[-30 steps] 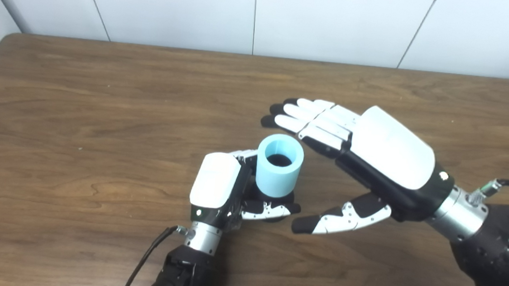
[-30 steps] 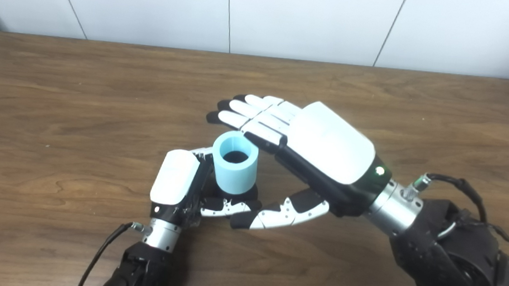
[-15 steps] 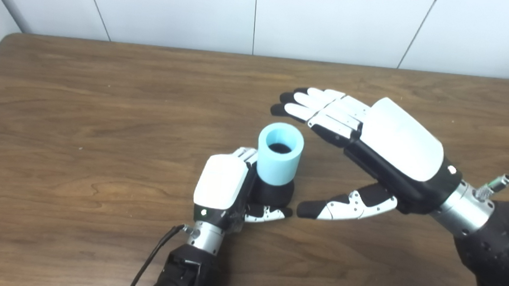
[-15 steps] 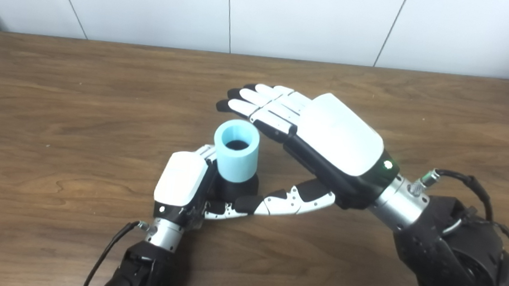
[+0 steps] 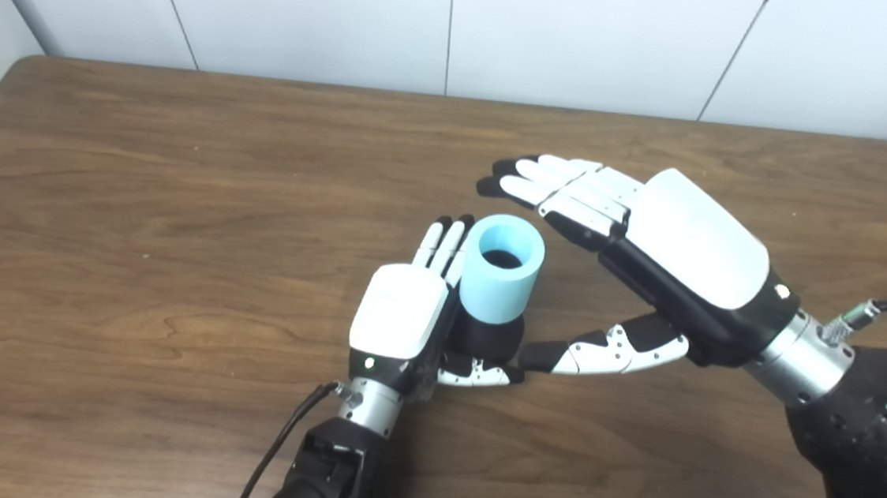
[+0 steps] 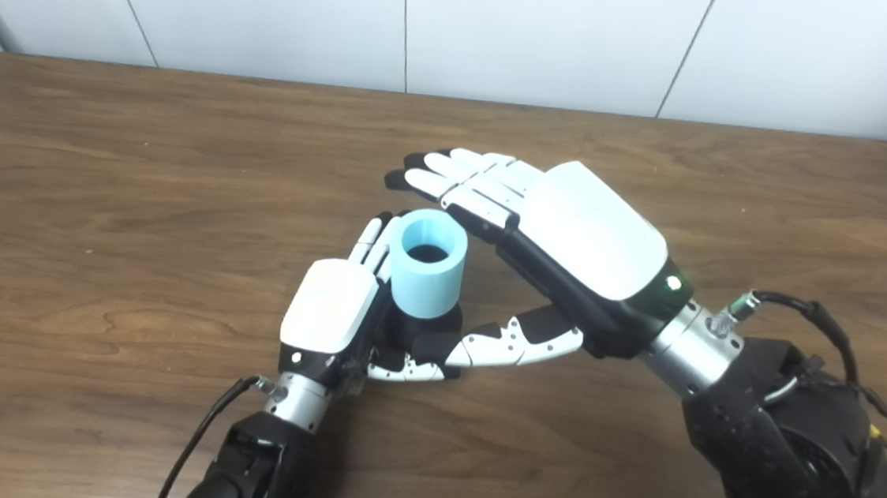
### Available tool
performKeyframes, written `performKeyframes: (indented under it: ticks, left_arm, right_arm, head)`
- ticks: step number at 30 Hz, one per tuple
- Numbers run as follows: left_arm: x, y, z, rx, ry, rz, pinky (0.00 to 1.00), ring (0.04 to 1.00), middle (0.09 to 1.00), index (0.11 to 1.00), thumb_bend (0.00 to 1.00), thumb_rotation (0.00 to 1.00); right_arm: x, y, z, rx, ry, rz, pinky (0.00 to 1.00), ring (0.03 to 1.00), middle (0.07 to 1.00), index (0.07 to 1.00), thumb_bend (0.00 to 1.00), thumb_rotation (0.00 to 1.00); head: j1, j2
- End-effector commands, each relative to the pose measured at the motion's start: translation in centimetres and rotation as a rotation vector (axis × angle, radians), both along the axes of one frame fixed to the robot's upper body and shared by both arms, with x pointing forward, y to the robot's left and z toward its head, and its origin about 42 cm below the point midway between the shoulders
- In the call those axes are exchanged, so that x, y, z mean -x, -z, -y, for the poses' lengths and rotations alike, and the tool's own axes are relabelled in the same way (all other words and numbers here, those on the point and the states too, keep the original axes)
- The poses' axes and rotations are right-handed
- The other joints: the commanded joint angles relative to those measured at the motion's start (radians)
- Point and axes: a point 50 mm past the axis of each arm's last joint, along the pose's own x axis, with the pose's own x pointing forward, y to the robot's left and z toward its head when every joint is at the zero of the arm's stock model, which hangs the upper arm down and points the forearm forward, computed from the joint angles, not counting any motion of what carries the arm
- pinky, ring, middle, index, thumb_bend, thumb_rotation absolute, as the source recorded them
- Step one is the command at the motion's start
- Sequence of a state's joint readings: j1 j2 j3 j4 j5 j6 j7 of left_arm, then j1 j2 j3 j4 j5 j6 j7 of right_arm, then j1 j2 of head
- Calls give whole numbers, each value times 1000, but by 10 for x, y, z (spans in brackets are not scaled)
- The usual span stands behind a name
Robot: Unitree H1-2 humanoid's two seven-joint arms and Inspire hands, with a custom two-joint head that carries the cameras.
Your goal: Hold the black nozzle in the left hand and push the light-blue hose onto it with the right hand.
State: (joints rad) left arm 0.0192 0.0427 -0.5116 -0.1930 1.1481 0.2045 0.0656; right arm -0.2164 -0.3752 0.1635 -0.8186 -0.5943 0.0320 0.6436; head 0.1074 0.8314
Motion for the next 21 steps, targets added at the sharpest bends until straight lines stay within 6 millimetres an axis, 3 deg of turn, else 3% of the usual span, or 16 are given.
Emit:
performKeyframes:
  ticks: [1,4,7,9,13,14,21]
  left_arm:
    - [1,11,-7,-35,-4,-113,1000,1000,1000,1000,1000,378]
    - [-6,-3,-16,-50,-7,-90,1000,1000,999,1000,1000,439]
    - [-12,-21,-26,-58,-15,-65,997,973,956,979,1000,435]
    - [-15,-33,-32,-53,-28,-56,892,921,910,943,1000,393]
    - [-22,-55,-44,-42,-40,-18,538,696,777,819,1000,352]
    - [-24,-61,-48,-43,-41,-17,514,668,760,799,1000,353]
    - [-37,-93,-73,-45,-33,-42,553,679,765,726,1000,330]
  right_arm:
    - [0,-6,1,-25,2,59,854,909,920,903,505,907]
    - [-1,-5,1,-26,6,58,855,912,919,902,502,923]
    - [-3,-4,1,-28,10,50,866,920,922,905,498,931]
    - [-3,-3,1,-28,15,46,871,926,924,908,500,941]
    - [-5,-2,2,-30,22,43,876,930,919,904,501,927]
    - [-5,-2,2,-32,23,42,876,929,920,905,502,917]
    - [-7,-1,3,-30,31,42,884,927,914,903,506,910]
  head:
    - [2,-1]
    - [2,-1]
    - [8,-4]
    - [8,-4]
    - [16,-6]
    - [16,-6]
    - [15,-8]
